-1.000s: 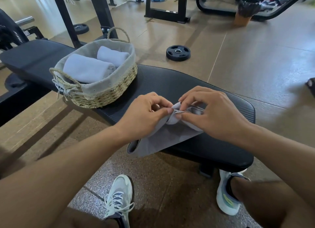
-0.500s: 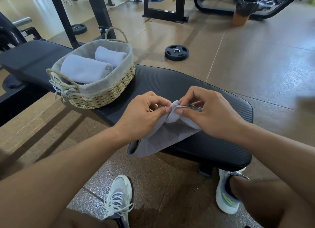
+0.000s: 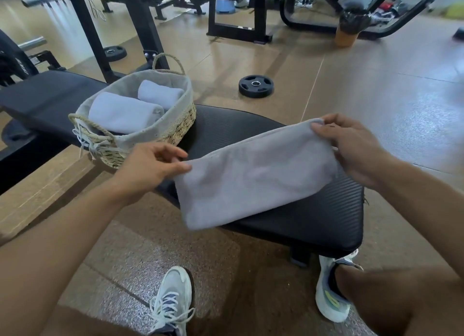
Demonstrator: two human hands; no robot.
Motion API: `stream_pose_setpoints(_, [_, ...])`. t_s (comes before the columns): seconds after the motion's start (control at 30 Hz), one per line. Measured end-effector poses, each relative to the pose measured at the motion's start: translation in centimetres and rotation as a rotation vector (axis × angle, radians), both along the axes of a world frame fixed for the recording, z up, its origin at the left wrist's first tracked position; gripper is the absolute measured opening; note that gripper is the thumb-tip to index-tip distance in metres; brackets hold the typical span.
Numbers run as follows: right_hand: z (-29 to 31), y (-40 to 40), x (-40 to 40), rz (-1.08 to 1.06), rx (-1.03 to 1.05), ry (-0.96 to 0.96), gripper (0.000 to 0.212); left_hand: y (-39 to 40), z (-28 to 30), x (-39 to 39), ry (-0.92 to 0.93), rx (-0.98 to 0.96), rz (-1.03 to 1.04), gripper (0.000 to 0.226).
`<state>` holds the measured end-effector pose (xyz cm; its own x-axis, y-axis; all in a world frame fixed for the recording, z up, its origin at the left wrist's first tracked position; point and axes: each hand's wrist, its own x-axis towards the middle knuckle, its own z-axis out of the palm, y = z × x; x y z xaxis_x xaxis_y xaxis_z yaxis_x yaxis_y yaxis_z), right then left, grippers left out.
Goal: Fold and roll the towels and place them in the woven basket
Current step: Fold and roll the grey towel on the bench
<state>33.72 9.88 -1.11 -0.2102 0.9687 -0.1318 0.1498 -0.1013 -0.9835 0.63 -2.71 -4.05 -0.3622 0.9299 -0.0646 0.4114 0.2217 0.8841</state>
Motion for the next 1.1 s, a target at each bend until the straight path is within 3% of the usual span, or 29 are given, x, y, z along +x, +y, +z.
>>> stream_pose_setpoints(0.1, [-0.9,1.2,1.8,0.018,0.017,-0.067,0.017,-0.4,-0.5,-1.6,-0.125,-0.099,-0.007,0.034])
stream_pose_setpoints(0.23, [-1.3,1.5,2.0,0.062,0.216,-0.275,0.022,-0.7,0.3,-1.7,-0.048,-0.175,-0.128,0.014])
stream_pose_setpoints(0.4, [-0.1,0.3,2.0,0.344,0.221,-0.381,0.012,-0.9,0.5,-2.0,-0.143,-0.134,-0.061,0.018])
stream_pose_setpoints(0.47, [0.4,-0.6,1.6,0.368,0.236,-0.315,0.013,-0.6,0.7,-1.2,-0.274,-0.015,0.026,0.016])
stream_pose_setpoints(0.53, [0.9,-1.0,1.1,0.292,0.241,-0.111,0.01,-0.1,1.2,-0.5,-0.4,0.118,0.155,0.016])
stream_pose_setpoints(0.6, [0.9,-0.7,1.1,0.203,0.253,-0.068,0.008,0.1,1.2,-0.8,-0.419,0.213,0.244,0.017])
stream_pose_setpoints(0.7, [0.2,-0.2,1.0,0.187,0.254,-0.312,0.009,0.1,0.8,-1.3,-0.334,0.195,0.271,0.017])
stream_pose_setpoints(0.87, [-0.3,0.4,0.9,0.175,0.064,-0.291,0.004,0.5,-0.8,-1.1,-0.113,-0.05,0.157,0.02])
stream_pose_setpoints(1.0, [-1.5,0.1,0.8,0.239,-0.074,-0.425,0.01,1.3,-2.1,-1.3,0.089,-0.039,0.182,0.022])
stream_pose_setpoints(1.1, [-3.1,0.6,0.1,0.183,-0.012,-0.533,0.012,2.5,-2.4,-0.7,0.267,0.009,0.202,0.021])
